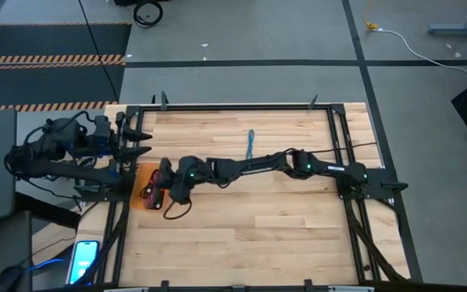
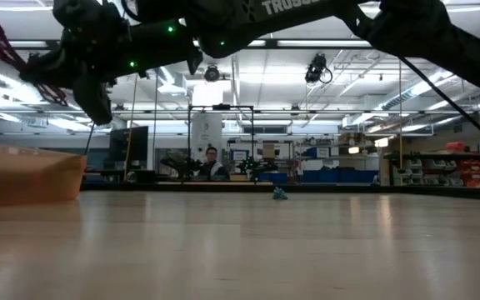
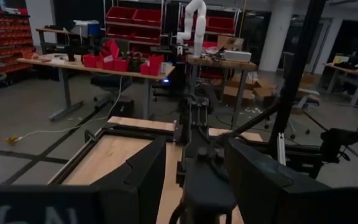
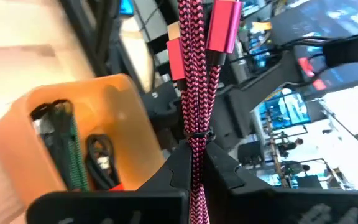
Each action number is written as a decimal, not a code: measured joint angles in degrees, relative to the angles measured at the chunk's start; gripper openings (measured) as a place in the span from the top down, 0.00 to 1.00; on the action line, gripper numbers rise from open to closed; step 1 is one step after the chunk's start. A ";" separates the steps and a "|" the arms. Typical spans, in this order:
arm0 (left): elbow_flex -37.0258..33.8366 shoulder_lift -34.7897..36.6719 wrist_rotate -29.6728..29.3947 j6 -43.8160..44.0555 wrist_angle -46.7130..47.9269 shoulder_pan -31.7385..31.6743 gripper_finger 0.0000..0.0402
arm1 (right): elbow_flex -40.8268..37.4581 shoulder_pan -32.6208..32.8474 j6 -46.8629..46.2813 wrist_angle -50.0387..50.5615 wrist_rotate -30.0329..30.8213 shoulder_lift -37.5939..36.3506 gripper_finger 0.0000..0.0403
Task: Pick and place USB-C Cables
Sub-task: Put the pink USB cable into the orange bin
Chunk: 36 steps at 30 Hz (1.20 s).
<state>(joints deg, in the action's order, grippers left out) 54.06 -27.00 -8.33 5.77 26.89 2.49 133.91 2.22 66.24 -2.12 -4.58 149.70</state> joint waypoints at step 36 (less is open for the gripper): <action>-0.11 -8.66 0.88 9.06 -6.49 0.01 0.57 | -1.29 -2.55 2.53 -2.09 -7.83 0.29 0.92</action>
<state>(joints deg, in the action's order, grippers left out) 53.95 -35.66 -7.45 14.83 20.40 2.50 132.62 -0.33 68.77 -4.21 -12.41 149.99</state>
